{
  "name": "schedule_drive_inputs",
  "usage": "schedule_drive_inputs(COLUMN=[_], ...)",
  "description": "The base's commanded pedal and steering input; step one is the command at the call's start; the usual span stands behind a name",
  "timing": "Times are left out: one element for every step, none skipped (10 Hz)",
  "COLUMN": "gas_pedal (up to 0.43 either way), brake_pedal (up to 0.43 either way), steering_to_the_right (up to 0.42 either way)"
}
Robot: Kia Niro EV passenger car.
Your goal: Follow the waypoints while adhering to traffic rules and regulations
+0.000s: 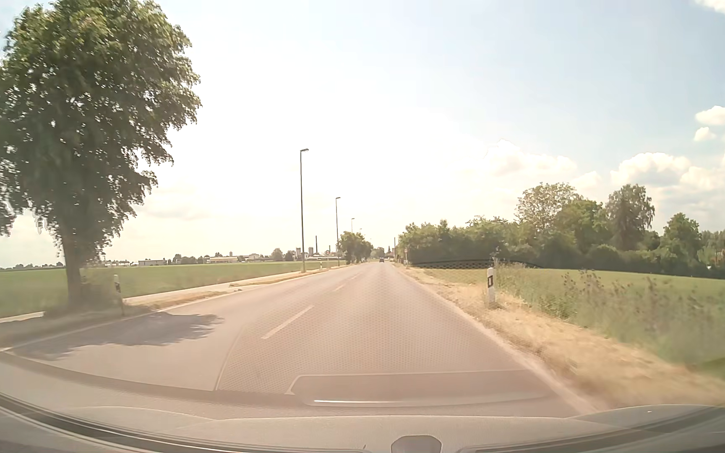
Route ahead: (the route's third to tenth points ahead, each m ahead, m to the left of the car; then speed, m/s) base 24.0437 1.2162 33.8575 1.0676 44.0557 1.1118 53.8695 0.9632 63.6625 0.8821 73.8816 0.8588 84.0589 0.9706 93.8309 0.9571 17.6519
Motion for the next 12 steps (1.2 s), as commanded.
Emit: schedule_drive_inputs(gas_pedal=[0.150,0.138,0.138,0.138,0.138,0.138,0.138,0.138,0.138,0.138,0.138,0.138], brake_pedal=[0.000,0.000,0.000,0.000,0.000,0.000,0.000,0.000,0.000,0.000,0.000,0.000], steering_to_the_right=[-0.001,0.000,0.000,-0.001,-0.001,-0.002,-0.003,-0.004,-0.004,-0.004,-0.004,-0.004])
